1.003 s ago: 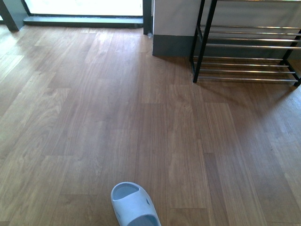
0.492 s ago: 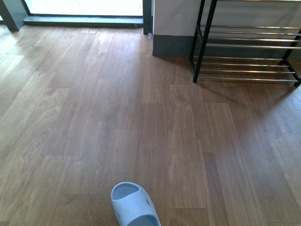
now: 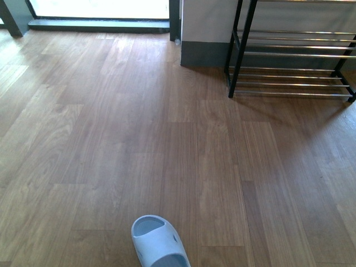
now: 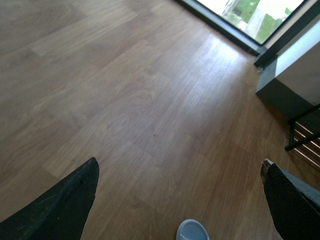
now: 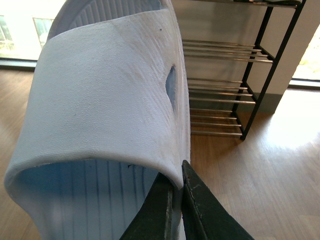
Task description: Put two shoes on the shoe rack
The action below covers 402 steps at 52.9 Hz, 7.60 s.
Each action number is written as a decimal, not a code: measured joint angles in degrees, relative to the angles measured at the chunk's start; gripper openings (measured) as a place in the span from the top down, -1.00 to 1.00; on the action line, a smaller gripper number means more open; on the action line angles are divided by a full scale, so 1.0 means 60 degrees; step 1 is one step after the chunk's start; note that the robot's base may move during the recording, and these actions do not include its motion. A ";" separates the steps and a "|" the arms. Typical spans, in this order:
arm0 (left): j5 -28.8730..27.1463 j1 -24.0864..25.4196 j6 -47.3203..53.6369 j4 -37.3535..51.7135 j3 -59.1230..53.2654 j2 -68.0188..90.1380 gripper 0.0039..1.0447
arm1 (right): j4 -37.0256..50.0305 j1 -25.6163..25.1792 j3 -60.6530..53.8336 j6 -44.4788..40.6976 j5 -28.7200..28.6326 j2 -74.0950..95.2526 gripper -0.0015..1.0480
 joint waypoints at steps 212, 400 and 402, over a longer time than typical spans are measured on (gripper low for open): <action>0.2626 -0.3730 0.1326 0.2397 1.2014 2.4585 0.40 | 0.0000 0.0000 0.0000 0.0000 0.0000 0.0000 0.97; -0.8929 -0.5351 1.0091 1.1821 -0.1086 0.4102 0.96 | 0.0000 0.0000 0.0000 -0.0004 0.0000 0.0000 0.97; -0.8929 -0.5351 1.0091 1.1821 -0.1086 0.4102 0.96 | 0.0000 0.0000 0.0000 -0.0004 0.0000 0.0000 0.97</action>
